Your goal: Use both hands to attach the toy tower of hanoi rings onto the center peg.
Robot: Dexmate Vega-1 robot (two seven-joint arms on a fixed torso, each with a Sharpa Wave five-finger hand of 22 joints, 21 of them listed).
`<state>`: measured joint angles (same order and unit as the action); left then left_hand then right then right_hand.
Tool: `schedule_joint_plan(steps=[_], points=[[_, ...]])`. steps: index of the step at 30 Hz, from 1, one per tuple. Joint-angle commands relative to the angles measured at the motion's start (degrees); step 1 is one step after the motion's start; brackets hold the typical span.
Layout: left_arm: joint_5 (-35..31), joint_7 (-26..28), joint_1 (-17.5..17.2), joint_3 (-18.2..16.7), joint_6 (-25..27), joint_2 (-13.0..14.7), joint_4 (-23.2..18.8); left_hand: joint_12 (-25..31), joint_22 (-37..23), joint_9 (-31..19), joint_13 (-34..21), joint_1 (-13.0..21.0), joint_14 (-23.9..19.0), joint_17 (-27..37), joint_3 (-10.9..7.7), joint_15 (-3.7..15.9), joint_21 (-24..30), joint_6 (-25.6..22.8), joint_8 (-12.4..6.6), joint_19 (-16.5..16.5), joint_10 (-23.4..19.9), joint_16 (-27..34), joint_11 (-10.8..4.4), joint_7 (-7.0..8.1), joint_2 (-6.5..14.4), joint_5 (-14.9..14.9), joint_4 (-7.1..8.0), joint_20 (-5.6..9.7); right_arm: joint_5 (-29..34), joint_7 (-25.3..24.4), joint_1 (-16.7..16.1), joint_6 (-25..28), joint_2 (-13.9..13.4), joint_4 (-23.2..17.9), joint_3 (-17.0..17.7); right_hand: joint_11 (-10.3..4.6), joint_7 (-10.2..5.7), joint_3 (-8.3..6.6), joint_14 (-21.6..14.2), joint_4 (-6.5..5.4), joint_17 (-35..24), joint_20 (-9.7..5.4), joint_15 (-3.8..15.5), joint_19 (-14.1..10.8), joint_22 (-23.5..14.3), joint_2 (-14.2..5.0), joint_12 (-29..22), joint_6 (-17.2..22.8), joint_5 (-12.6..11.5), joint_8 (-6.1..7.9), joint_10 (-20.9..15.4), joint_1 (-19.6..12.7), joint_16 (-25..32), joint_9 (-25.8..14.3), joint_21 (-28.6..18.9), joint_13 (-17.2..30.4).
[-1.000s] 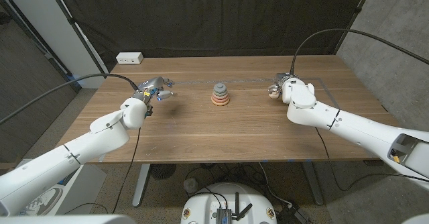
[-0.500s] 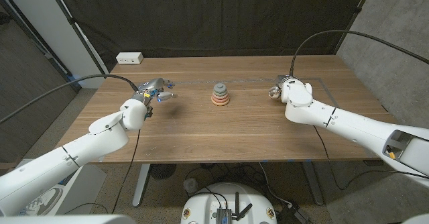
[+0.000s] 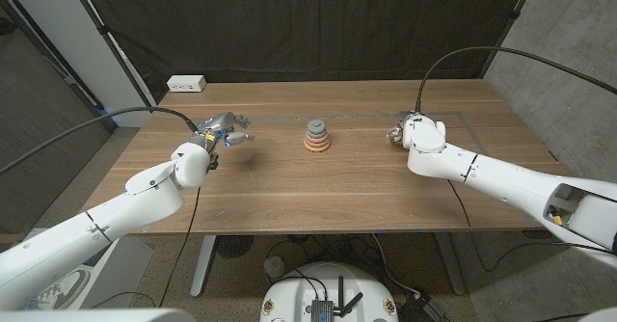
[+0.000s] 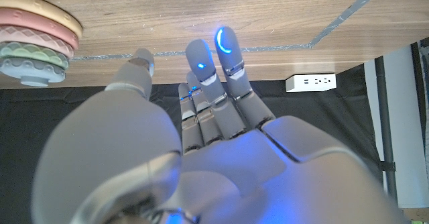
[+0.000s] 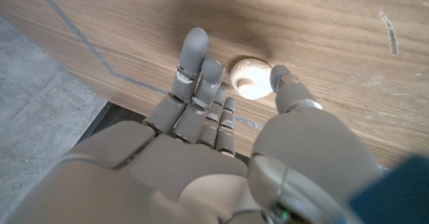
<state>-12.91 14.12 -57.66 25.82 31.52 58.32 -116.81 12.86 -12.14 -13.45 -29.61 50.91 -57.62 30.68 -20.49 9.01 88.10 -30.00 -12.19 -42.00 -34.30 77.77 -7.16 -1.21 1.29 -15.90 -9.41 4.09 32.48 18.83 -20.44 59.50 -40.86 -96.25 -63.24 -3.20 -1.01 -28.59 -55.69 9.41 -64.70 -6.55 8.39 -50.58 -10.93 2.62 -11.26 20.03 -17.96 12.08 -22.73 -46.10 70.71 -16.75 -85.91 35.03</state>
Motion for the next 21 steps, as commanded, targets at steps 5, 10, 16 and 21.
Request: schedule_joint_plan(steps=[5,10,16,21], points=[[0.1,0.0,0.0,0.1,0.3,-0.1,-0.1,0.0,-0.1,-0.3,-0.3,-0.6,-0.7,0.3,-0.50,3.59,-0.1,-0.6,0.13,-0.3,-0.6,0.2,0.02,-0.01,0.0,-0.2,0.24,7.69,-2.3,-1.8,0.7,-0.2,0.8,2.4,-0.9,-0.15,-0.08,0.54,-0.5,-0.11,-0.1,-5.74,4.19,-0.3,-0.1,-0.42,-0.7,0.5,0.2,0.53,-0.5,-0.6,0.0,0.1,-0.1,0.3],[0.4,0.0,0.0,0.1,0.1,-0.2,0.1,0.2,-0.1,-0.3,-0.4,-0.6,-0.5,0.1,-0.66,3.59,-0.1,-0.8,0.11,-0.3,-0.9,0.0,-0.14,-0.03,0.1,-0.2,0.23,7.70,-2.8,-1.9,1.0,-0.4,1.0,3.0,-1.5,-0.24,-0.21,0.64,-0.7,-0.15,-0.4,-5.75,4.19,-0.3,0.0,-0.64,-0.8,0.7,0.3,0.66,-0.7,-0.8,0.1,0.2,-0.1,0.3],[0.6,0.1,0.0,0.1,-0.1,-0.3,0.4,0.2,-0.2,-0.4,-0.4,-0.7,-0.6,0.2,-0.81,3.59,0.0,-1.1,0.04,-0.3,-1.1,0.0,-0.09,0.01,0.2,-0.2,0.20,7.70,-3.0,-1.7,1.5,-0.3,1.5,4.0,-2.6,-0.34,-0.23,0.71,-0.7,-0.17,-0.4,-5.75,4.19,-0.3,0.1,-0.81,-0.9,0.9,0.3,0.76,-0.9,-0.9,0.0,0.2,0.0,0.4],[0.7,-0.1,0.2,0.3,-0.2,-0.4,0.7,0.2,-0.3,-0.4,-0.4,-0.7,-0.6,0.2,-0.93,3.60,0.0,-1.1,0.06,-0.3,-1.2,0.1,-0.02,-0.10,0.3,-0.2,0.20,7.70,-3.3,-2.0,1.5,-0.1,1.8,4.3,-3.0,-0.38,-0.25,0.75,-0.8,-0.17,-0.4,-5.76,4.19,-0.3,0.1,-0.92,-0.9,0.9,0.2,0.74,-1.1,-1.0,0.0,0.2,0.0,0.4]])
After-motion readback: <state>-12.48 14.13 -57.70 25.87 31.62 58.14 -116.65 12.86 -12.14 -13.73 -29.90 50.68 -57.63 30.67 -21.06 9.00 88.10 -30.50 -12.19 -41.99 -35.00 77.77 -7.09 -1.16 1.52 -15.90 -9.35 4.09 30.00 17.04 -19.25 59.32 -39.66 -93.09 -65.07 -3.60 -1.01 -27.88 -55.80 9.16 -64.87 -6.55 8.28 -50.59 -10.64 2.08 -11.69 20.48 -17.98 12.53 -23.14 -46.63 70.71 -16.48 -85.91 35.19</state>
